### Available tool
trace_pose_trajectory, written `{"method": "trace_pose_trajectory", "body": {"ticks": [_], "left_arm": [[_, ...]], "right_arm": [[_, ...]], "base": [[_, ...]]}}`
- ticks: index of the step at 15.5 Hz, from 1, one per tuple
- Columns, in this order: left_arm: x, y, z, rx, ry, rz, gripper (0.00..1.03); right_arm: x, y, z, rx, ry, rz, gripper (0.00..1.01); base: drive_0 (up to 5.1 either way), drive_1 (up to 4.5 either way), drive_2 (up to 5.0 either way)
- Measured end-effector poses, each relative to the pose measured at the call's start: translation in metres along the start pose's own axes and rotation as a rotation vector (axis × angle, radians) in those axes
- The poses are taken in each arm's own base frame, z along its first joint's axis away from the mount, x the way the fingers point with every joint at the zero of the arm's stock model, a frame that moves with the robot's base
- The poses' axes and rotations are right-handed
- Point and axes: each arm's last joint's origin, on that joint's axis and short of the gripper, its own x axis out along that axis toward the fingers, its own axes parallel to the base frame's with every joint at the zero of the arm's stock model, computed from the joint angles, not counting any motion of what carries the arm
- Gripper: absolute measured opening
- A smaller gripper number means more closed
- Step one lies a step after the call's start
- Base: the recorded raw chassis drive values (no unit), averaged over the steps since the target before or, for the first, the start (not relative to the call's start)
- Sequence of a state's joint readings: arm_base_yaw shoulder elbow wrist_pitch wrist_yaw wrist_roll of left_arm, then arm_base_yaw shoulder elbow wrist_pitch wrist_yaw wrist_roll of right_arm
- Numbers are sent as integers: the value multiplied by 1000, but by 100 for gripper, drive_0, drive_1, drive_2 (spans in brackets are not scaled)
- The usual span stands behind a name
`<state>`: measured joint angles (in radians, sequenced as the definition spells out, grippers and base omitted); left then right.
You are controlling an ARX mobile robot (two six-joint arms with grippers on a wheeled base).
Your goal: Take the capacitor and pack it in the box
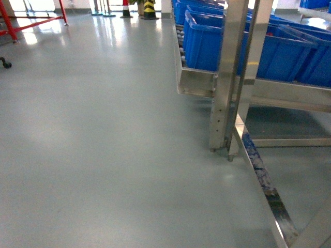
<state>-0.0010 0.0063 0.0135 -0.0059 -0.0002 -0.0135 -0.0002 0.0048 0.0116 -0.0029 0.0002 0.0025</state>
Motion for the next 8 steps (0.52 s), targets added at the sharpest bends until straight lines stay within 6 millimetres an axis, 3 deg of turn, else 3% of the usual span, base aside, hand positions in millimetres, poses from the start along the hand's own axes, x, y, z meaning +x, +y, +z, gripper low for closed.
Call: {"method": "trace_pose_trajectory", "body": {"ticks": [8], "left_arm": [[0, 0, 0, 0, 1, 0, 44]], "right_arm": [[0, 0, 0, 0, 0, 0, 98]], "base": [[-469, 144, 362]]}}
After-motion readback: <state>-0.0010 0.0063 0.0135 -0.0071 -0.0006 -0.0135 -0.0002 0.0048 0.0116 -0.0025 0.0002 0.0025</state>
